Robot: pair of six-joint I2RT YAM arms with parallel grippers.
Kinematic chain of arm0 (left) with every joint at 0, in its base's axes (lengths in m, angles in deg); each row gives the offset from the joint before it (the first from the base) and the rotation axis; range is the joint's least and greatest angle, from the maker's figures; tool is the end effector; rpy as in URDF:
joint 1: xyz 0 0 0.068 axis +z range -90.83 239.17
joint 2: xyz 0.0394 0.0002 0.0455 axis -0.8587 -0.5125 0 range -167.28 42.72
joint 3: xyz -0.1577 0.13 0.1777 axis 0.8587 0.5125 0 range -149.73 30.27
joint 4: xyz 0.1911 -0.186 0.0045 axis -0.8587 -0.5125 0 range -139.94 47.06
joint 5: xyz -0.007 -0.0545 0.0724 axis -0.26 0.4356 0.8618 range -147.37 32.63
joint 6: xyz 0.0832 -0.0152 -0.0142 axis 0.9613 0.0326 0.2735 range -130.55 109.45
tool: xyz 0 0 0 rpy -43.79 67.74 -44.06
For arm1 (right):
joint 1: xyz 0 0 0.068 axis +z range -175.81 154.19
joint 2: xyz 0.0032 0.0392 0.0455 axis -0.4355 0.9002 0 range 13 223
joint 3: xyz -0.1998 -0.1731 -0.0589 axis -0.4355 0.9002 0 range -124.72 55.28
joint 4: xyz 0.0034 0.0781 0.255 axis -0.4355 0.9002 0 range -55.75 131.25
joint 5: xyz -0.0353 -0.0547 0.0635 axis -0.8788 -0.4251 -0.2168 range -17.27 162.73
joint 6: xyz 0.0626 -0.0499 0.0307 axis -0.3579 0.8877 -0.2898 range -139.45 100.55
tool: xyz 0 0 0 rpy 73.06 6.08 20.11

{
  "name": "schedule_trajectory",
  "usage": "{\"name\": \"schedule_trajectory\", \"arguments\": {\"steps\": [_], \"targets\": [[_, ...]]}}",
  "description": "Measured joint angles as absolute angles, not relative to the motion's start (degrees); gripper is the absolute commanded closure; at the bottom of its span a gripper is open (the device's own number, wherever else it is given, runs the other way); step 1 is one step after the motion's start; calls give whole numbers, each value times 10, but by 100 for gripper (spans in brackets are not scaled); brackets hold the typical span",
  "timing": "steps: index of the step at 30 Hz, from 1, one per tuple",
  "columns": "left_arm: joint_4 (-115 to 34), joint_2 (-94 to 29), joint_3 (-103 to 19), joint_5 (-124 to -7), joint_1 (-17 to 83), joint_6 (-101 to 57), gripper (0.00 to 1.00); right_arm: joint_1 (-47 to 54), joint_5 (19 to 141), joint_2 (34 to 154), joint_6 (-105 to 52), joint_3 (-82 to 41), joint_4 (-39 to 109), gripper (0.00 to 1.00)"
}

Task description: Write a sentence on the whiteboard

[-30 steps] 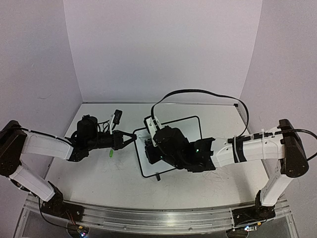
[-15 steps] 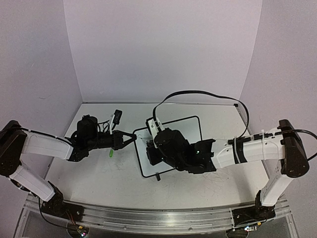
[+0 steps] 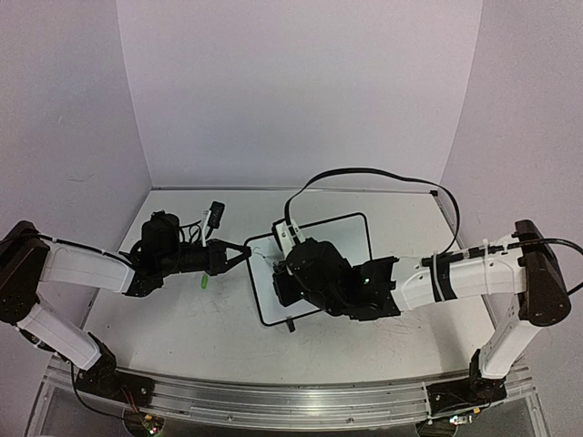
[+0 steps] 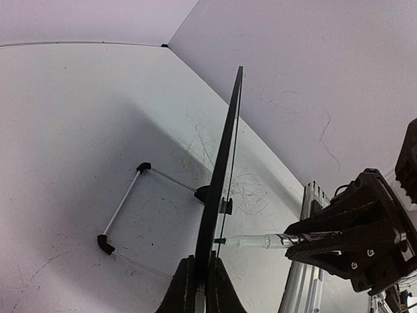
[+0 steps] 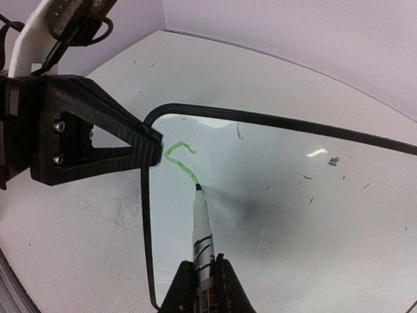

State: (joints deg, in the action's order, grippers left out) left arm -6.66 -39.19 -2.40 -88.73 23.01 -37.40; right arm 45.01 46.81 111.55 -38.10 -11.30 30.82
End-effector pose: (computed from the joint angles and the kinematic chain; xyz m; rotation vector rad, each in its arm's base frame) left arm 0.2409 -0.2248 0.1910 0.5789 1.8643 -1.2481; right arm 0.1717 0.3935 0.2228 -0.6450 1.9504 0.5187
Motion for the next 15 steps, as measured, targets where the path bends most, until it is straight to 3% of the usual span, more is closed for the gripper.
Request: {"name": "schedule_trajectory", "arguments": {"steps": [15], "targets": [[-67,-392,-24,-888,230,-374,100,450,485,1115,-384,-111,311,100]]}}
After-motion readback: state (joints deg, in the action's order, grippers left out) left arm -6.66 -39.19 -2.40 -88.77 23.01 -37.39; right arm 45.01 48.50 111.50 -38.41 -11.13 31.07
